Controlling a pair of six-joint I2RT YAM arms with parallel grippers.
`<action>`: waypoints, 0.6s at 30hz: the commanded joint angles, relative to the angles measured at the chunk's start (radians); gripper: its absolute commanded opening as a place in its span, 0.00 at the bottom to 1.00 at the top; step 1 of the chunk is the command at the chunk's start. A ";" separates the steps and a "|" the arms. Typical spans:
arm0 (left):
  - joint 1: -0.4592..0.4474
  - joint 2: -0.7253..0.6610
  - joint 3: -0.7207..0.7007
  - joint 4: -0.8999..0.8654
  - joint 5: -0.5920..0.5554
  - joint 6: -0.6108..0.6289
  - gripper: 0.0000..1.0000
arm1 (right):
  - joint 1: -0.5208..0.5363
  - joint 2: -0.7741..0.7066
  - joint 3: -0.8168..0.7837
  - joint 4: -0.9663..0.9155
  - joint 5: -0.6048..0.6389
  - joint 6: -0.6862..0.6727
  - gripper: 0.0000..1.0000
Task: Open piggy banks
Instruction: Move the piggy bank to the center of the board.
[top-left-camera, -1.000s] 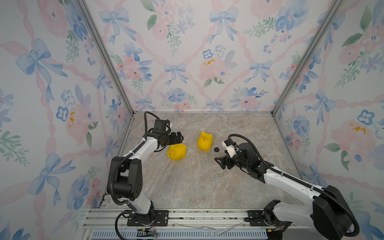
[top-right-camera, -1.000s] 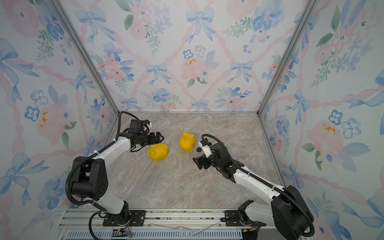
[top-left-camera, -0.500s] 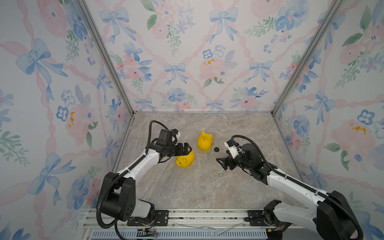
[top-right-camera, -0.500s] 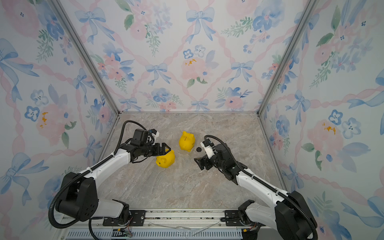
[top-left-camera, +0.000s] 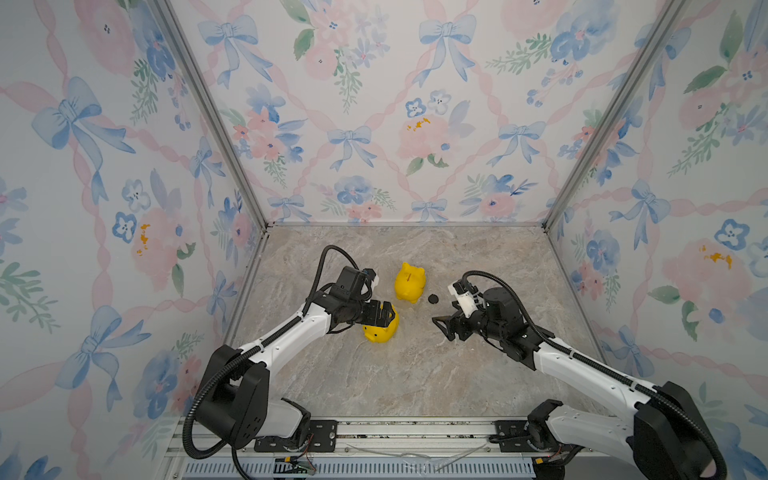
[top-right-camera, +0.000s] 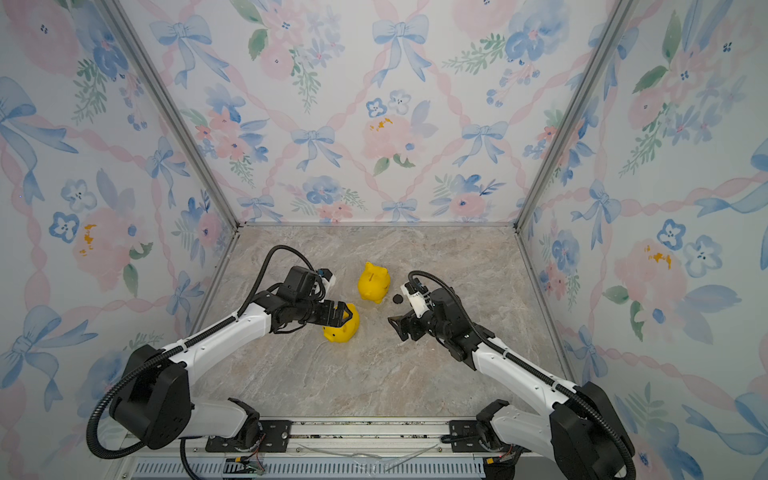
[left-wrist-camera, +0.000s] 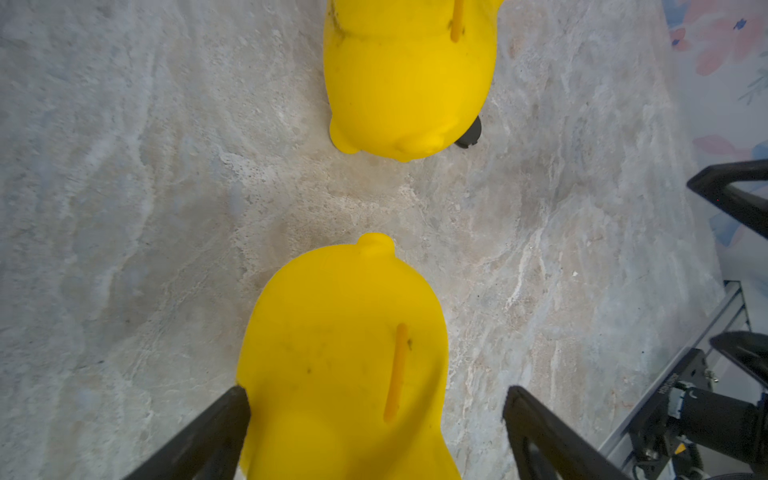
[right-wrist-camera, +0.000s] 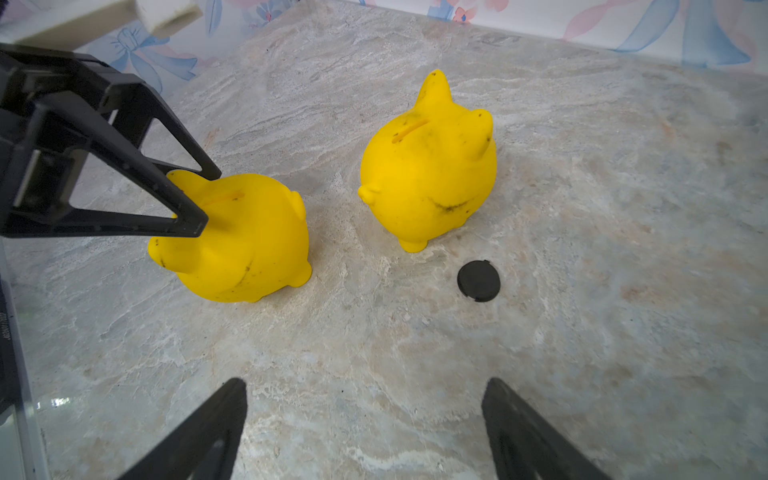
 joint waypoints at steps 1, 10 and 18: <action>-0.045 0.019 0.057 -0.069 -0.125 0.073 0.98 | 0.005 0.016 0.000 0.019 -0.010 -0.012 0.91; -0.113 0.062 0.112 -0.157 -0.278 0.113 0.98 | 0.005 0.053 0.010 0.029 -0.017 -0.012 0.91; -0.147 0.051 0.117 -0.194 -0.307 0.111 0.98 | 0.009 0.078 0.014 0.041 -0.020 -0.005 0.91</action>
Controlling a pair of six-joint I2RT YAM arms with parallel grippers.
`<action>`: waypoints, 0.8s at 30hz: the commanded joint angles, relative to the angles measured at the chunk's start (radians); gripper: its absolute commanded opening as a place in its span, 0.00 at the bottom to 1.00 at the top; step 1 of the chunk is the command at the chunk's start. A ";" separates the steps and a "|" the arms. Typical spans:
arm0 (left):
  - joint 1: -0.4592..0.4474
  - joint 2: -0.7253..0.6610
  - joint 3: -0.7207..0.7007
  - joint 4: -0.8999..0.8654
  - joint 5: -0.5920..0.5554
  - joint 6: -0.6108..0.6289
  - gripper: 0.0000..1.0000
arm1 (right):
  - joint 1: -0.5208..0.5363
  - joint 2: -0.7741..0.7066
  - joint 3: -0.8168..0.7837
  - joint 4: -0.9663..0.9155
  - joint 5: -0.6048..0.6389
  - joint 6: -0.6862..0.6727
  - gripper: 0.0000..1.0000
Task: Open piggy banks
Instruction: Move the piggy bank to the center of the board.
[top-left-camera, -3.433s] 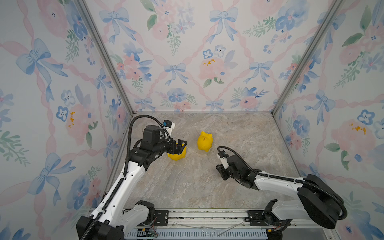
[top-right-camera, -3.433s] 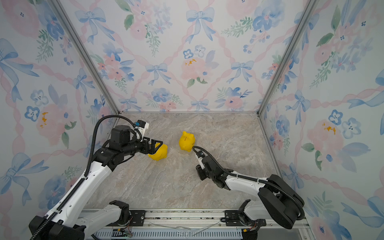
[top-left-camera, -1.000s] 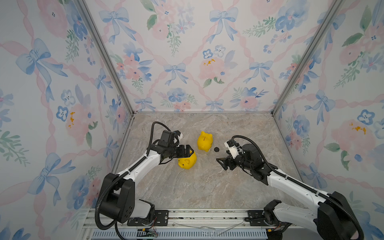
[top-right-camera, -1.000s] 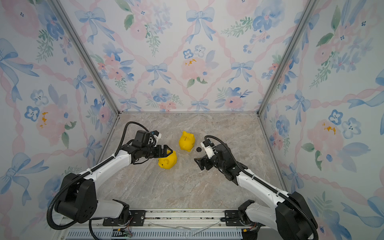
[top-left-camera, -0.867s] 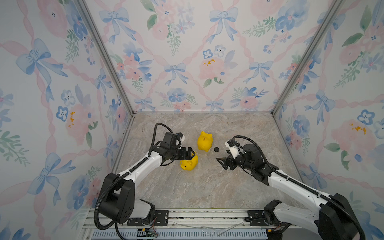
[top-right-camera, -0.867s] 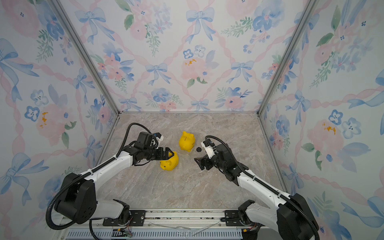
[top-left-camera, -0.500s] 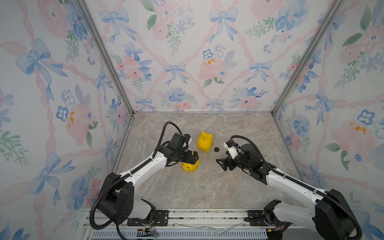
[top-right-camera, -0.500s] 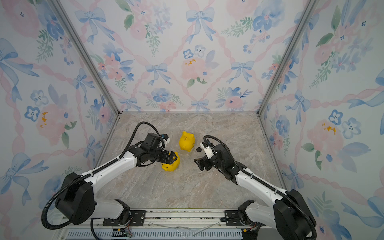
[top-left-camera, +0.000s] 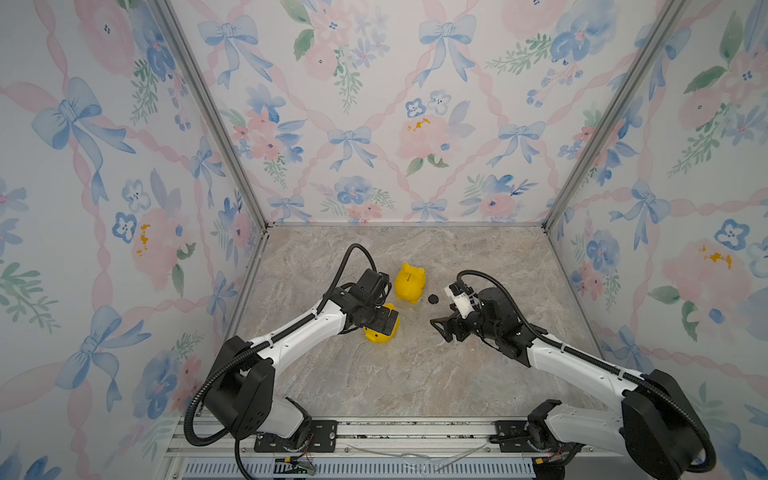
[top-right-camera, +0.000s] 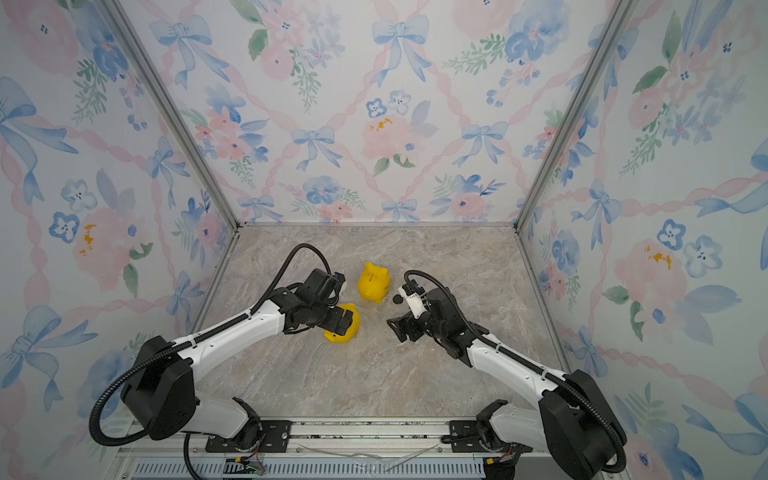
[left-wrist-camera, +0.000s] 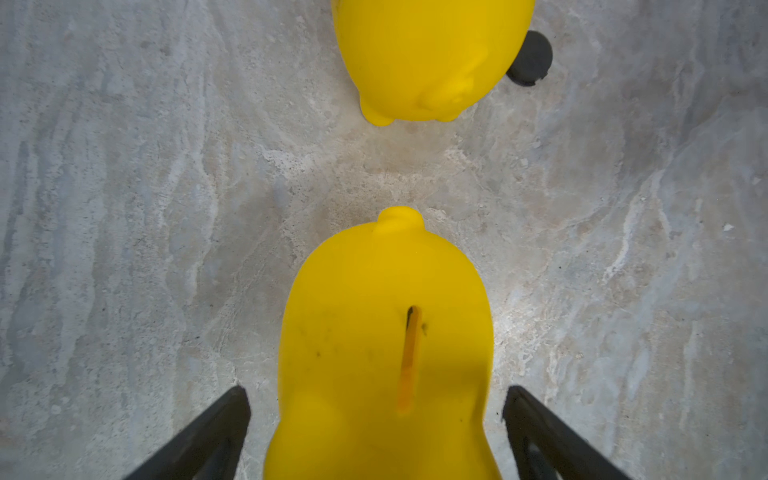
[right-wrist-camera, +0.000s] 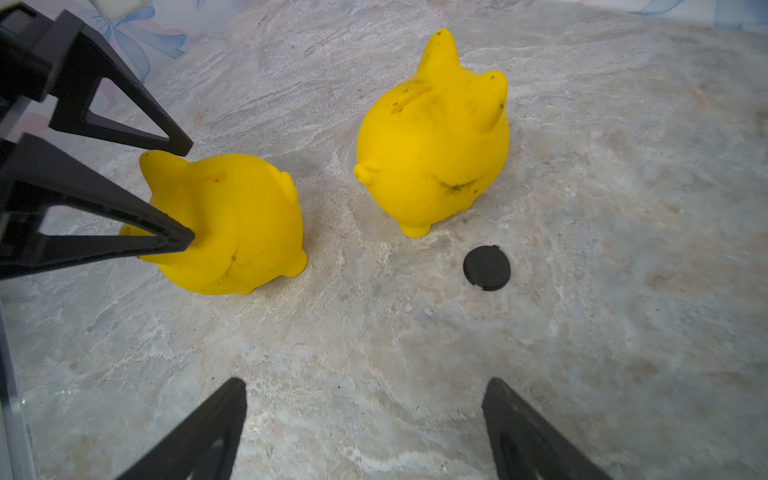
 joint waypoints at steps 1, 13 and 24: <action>-0.021 -0.011 0.026 -0.034 -0.021 0.023 0.98 | 0.009 0.017 0.013 0.017 -0.015 -0.005 0.91; -0.039 0.000 0.033 -0.065 -0.040 0.045 0.98 | 0.015 0.025 0.021 0.011 -0.017 -0.007 0.91; -0.061 0.012 0.026 -0.071 -0.050 0.050 0.94 | 0.017 0.025 0.015 0.016 -0.017 -0.005 0.91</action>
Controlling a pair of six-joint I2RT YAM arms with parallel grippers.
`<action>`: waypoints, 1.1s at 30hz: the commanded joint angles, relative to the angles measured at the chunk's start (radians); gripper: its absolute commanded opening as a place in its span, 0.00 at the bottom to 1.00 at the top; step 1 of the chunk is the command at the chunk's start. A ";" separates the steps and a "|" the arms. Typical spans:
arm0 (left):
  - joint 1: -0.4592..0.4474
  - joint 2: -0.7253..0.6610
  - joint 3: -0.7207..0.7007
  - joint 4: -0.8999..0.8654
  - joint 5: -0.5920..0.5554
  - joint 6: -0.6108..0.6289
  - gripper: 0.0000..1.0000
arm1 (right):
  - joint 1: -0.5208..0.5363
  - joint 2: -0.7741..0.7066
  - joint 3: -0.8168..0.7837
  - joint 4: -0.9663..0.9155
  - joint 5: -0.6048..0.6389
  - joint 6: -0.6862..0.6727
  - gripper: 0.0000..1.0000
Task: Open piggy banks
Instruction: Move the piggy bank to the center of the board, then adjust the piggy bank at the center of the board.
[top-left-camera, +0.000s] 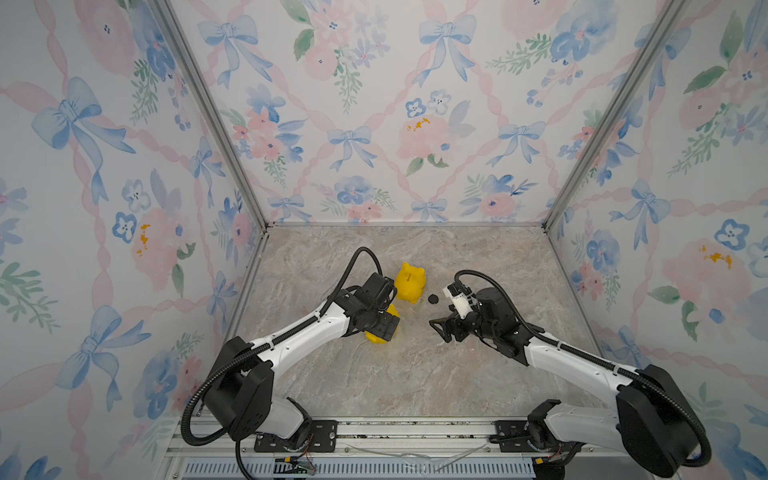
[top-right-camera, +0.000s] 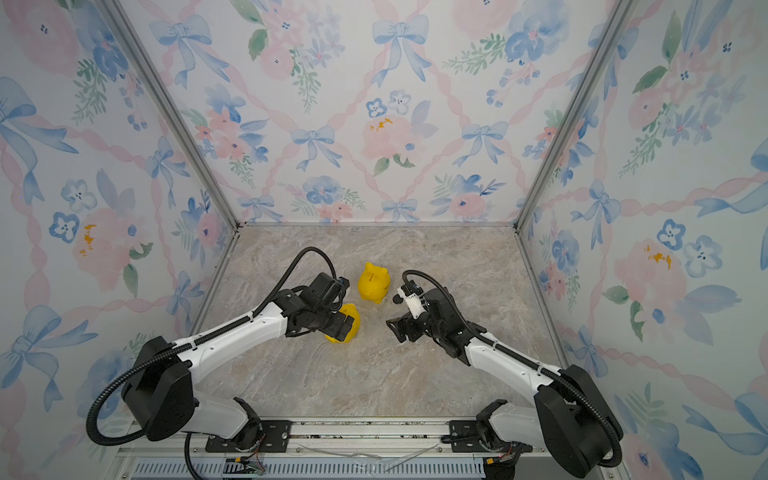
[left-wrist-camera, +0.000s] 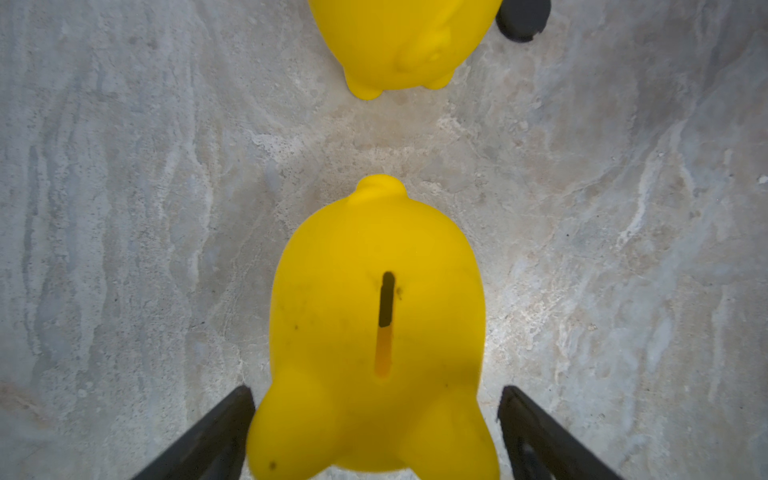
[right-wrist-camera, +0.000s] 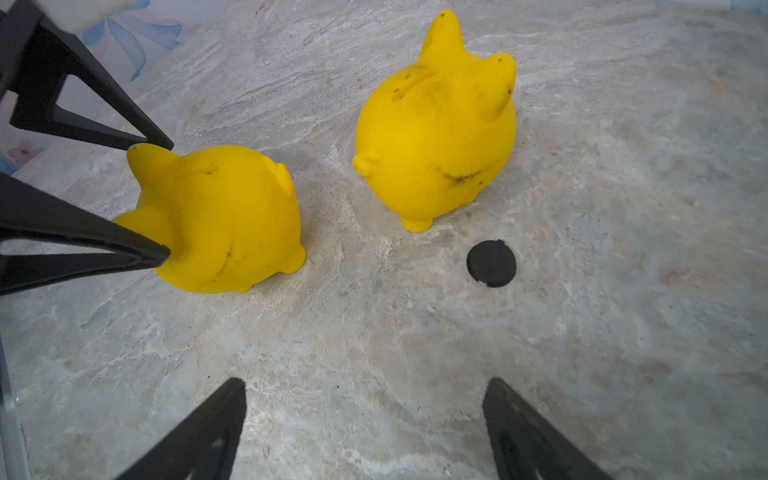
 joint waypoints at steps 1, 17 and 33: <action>-0.012 0.016 0.015 -0.023 -0.005 0.021 0.93 | 0.010 0.003 0.015 0.006 -0.015 -0.006 0.91; -0.018 0.040 0.021 -0.037 -0.027 0.030 0.84 | 0.015 0.006 0.016 0.010 -0.018 -0.002 0.91; -0.017 -0.062 0.001 0.066 0.317 -0.030 0.79 | 0.012 -0.090 -0.018 -0.004 -0.058 0.043 0.92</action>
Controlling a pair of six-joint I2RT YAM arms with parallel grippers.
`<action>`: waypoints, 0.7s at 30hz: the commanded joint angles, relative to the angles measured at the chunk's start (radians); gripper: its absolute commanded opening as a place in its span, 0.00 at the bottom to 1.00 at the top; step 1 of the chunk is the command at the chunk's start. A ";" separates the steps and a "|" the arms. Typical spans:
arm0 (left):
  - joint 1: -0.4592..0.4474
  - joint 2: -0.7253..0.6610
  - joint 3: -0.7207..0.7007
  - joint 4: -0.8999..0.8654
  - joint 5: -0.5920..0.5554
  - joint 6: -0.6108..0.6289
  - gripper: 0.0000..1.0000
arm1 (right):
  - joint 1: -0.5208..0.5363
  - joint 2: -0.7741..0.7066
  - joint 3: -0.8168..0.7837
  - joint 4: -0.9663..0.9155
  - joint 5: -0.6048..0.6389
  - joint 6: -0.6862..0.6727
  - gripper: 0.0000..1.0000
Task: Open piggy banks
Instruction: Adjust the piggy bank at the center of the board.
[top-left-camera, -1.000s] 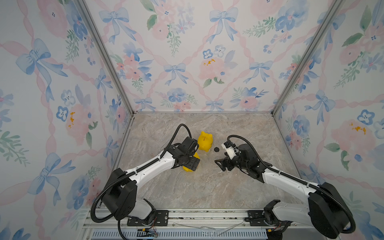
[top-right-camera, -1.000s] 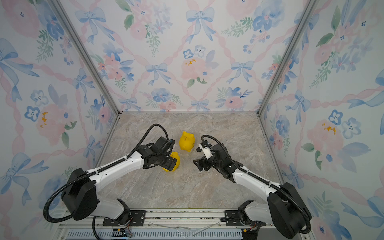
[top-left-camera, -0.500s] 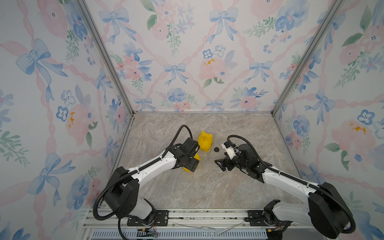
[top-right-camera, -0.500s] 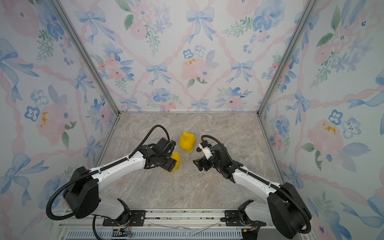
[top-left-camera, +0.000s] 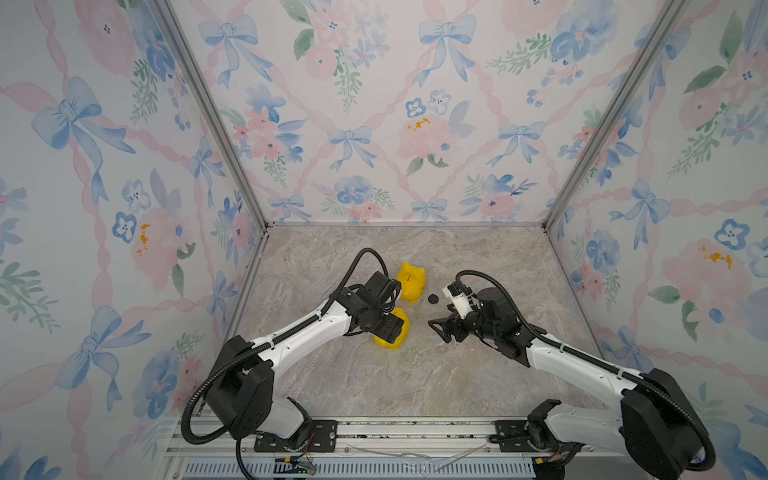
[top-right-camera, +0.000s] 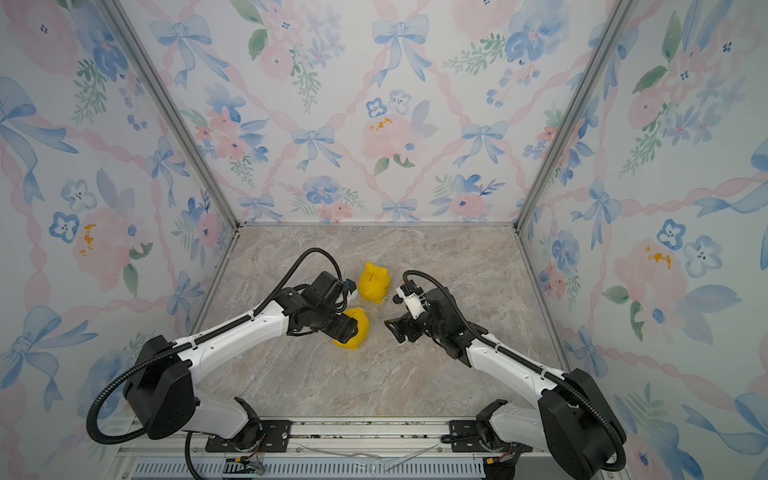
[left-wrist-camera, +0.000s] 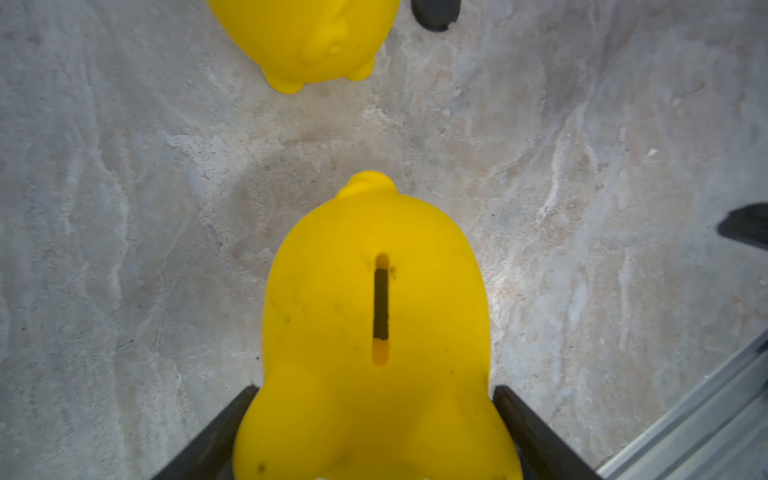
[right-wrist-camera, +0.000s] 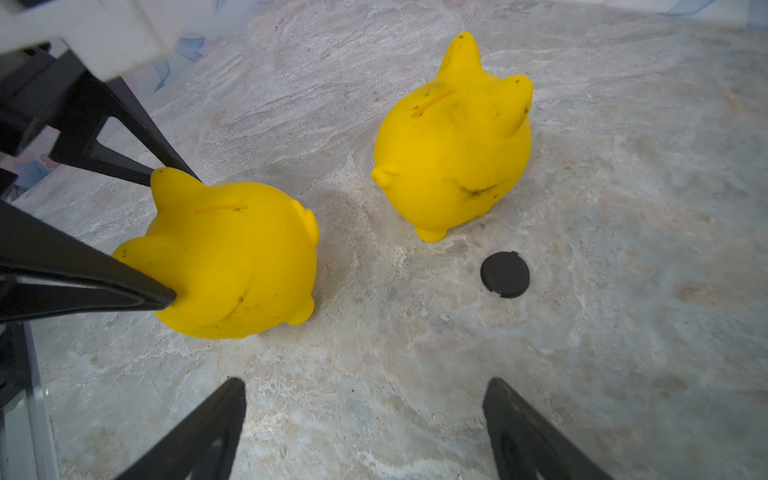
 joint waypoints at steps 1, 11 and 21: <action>-0.005 -0.062 -0.041 0.103 0.171 -0.053 0.79 | 0.001 -0.064 -0.023 -0.002 -0.027 0.037 0.92; -0.001 -0.050 -0.197 0.352 0.387 -0.230 0.79 | -0.038 -0.140 -0.053 0.000 -0.076 0.074 0.92; 0.100 -0.056 -0.307 0.461 0.419 -0.273 0.89 | -0.040 -0.118 -0.050 0.020 -0.108 0.080 0.92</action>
